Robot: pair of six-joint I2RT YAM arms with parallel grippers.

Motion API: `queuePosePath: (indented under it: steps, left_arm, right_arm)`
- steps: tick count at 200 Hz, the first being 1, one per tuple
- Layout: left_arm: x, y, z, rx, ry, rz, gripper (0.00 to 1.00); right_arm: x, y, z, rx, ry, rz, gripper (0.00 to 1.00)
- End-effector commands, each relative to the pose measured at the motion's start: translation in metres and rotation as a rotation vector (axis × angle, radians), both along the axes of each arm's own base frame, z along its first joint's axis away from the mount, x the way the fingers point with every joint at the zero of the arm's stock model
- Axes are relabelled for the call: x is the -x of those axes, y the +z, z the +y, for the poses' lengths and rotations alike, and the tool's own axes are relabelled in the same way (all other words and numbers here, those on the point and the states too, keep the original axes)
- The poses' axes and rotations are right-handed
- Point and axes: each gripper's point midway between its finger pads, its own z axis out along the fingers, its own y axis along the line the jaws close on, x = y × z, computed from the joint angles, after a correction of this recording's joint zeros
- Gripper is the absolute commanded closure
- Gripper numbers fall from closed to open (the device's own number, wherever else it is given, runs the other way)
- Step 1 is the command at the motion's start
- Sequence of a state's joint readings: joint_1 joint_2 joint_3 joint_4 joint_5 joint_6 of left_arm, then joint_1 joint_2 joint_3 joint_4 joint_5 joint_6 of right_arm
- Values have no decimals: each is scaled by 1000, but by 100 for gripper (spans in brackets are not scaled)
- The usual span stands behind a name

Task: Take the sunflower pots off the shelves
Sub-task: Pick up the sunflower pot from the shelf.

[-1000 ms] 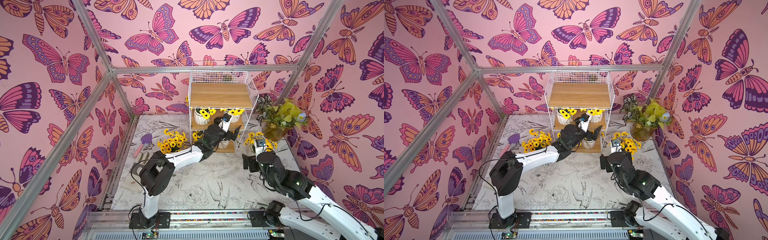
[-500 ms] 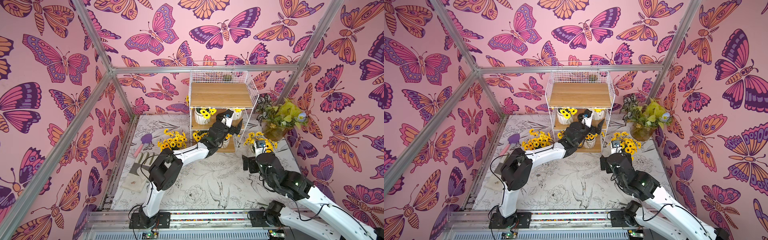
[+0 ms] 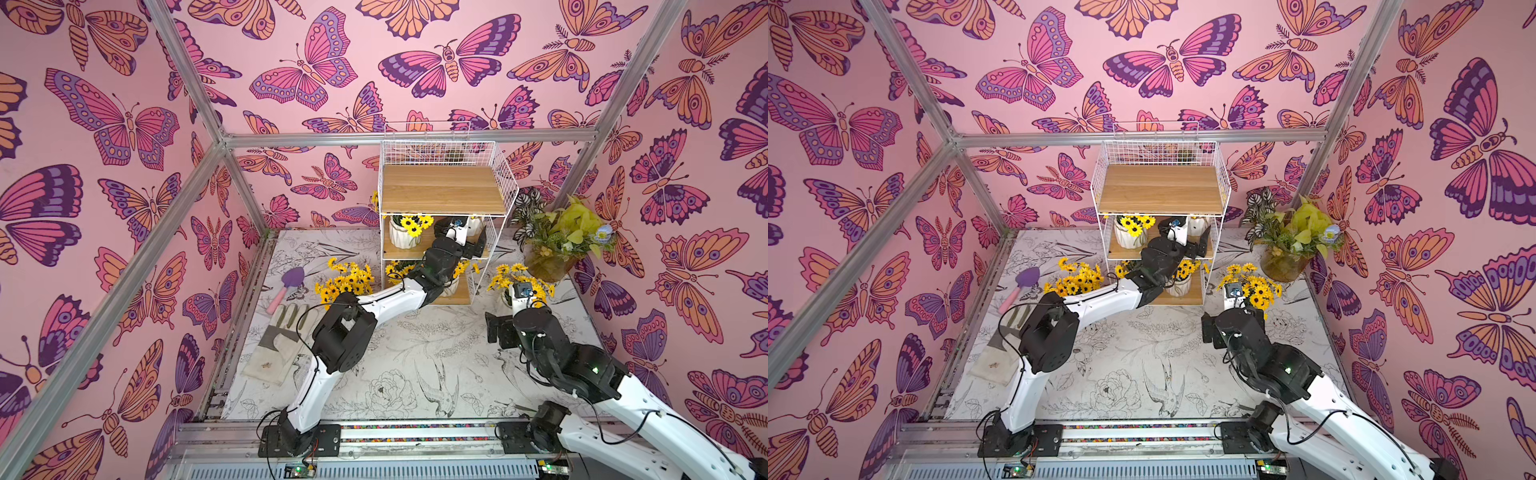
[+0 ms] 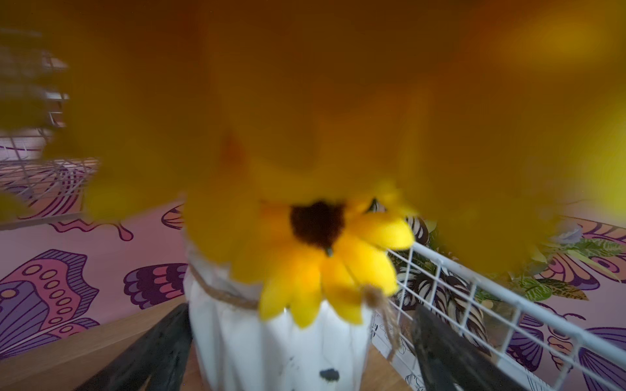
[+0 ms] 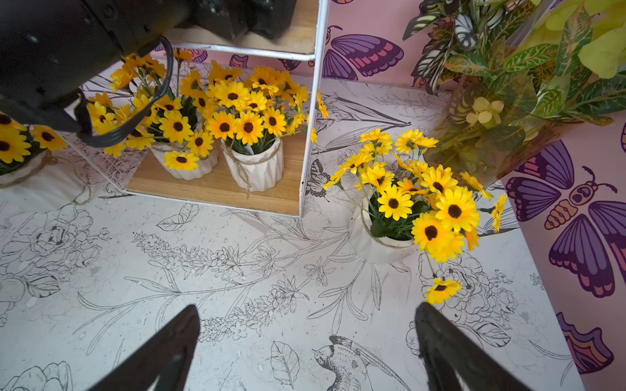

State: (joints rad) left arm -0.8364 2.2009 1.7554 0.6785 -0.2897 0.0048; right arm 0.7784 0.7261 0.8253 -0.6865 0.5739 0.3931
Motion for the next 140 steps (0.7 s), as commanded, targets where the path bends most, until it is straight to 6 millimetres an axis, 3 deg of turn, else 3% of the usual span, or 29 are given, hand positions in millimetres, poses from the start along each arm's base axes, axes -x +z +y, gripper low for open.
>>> queuePosePath:
  steps: [1, 40, 121, 140]
  left_arm:
    - [-20, -59, 3, -115, 66, 96, 0]
    - [-32, -63, 8, -134, 143, 89, 0]
    - [-42, -76, 2, -136, 138, 116, 0]
    - [-43, -76, 4, -138, 146, 114, 8]
  right_arm:
    - [2, -7, -3, -2, -16, 29, 1]
    - [4, -8, -3, -19, -22, 40, 1]
    - [4, -12, -1, -27, -18, 50, 1]
    - [3, -11, -1, -27, -20, 51, 1]
